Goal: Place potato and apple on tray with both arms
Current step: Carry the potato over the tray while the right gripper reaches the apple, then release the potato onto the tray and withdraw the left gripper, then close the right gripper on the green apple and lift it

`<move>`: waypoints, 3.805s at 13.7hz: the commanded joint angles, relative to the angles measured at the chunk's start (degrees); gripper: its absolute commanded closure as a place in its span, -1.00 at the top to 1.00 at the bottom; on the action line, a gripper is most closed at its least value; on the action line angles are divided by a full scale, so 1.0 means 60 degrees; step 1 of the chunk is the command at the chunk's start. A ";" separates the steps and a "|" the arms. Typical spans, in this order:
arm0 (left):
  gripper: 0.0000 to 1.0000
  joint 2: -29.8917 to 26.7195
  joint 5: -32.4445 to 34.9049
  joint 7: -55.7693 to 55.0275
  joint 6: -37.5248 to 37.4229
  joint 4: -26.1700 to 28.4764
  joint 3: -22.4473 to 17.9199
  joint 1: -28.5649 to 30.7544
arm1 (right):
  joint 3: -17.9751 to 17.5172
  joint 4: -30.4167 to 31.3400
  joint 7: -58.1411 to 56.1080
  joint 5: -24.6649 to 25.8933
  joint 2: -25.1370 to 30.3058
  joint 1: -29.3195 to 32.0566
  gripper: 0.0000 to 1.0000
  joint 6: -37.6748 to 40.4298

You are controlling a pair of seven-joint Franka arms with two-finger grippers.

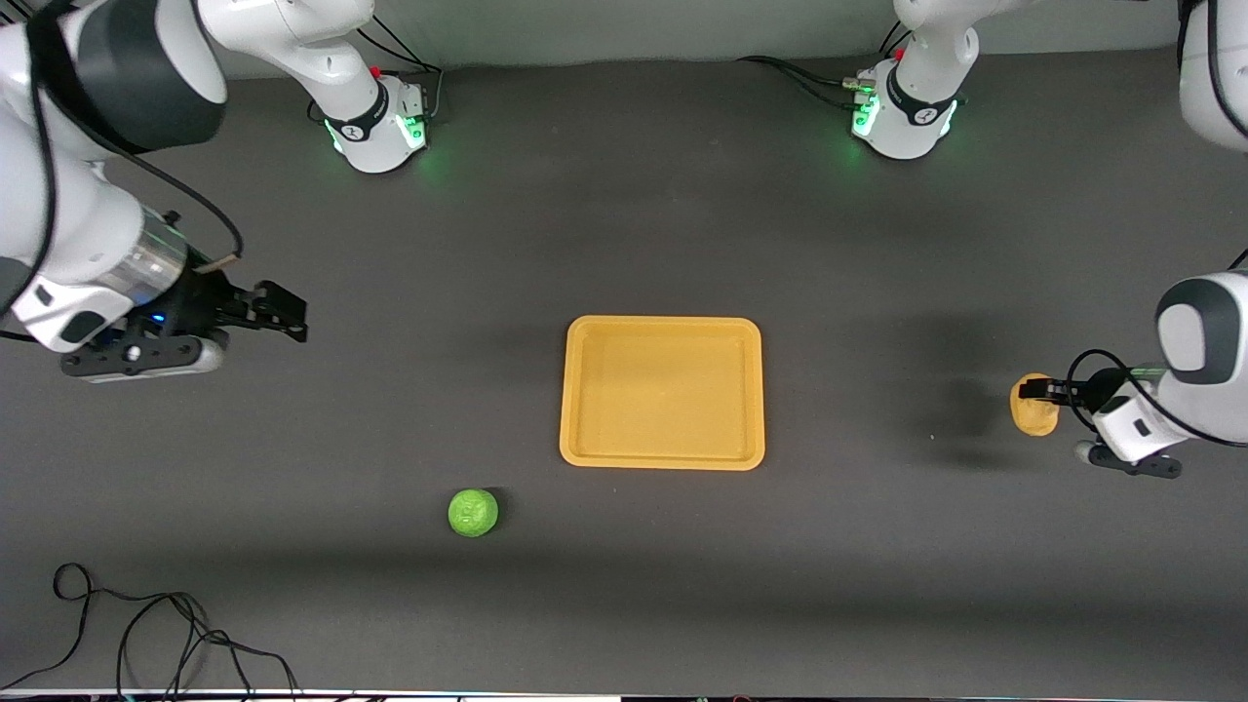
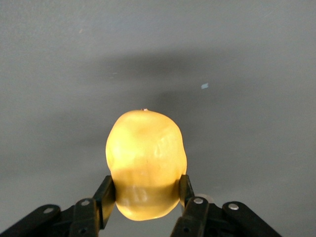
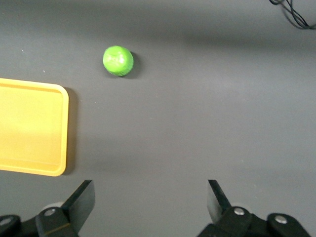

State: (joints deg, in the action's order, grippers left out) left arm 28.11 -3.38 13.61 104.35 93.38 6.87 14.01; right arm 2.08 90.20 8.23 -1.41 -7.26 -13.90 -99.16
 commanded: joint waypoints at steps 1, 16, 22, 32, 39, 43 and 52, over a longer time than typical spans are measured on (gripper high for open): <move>-1.00 -0.0159 -0.0140 -0.2376 -0.0356 -0.0416 -0.0031 -0.1231 | 0.0049 -0.1608 0.0648 0.0029 -0.1144 -0.0510 1.00 0.0033; -0.88 0.1906 -0.0887 -0.8273 0.2560 -0.1268 0.0086 -0.6494 | 0.0049 -0.2728 0.1060 0.0030 -0.4588 -0.1112 1.00 -0.1794; 0.94 0.2097 -0.0755 -0.8230 0.2676 -0.1033 0.0086 -0.6758 | 0.0078 -0.2728 0.1075 0.0000 -0.6127 -0.1053 1.00 -0.4065; 1.00 -0.0875 -0.0859 -0.5667 -0.0853 -0.1514 0.0072 -0.3318 | 0.0078 -0.2743 0.1236 0.0015 -0.7829 -0.1097 0.17 -0.6383; 1.00 -0.1739 -0.0170 -0.3106 -0.2918 -0.2717 -0.0089 -0.2263 | 0.0093 -0.2889 0.1192 0.0029 -0.6412 -0.1068 0.01 -0.4601; 1.00 -0.2208 0.0063 -0.2461 -0.3080 -0.2674 -0.0090 -0.2100 | 0.0093 -0.2947 0.1119 0.0088 -0.4522 -0.1097 0.01 -0.2462; 1.00 -0.3850 0.1120 -0.1476 -0.1660 -0.1047 -0.0075 -0.2042 | 0.0034 -0.3561 0.4773 0.0088 -0.3564 -0.3480 0.01 -0.0348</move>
State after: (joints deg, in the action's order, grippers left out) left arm 7.31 2.53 3.29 92.88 84.65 6.65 1.44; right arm 1.67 70.47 28.72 -1.49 -27.81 -29.43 -102.21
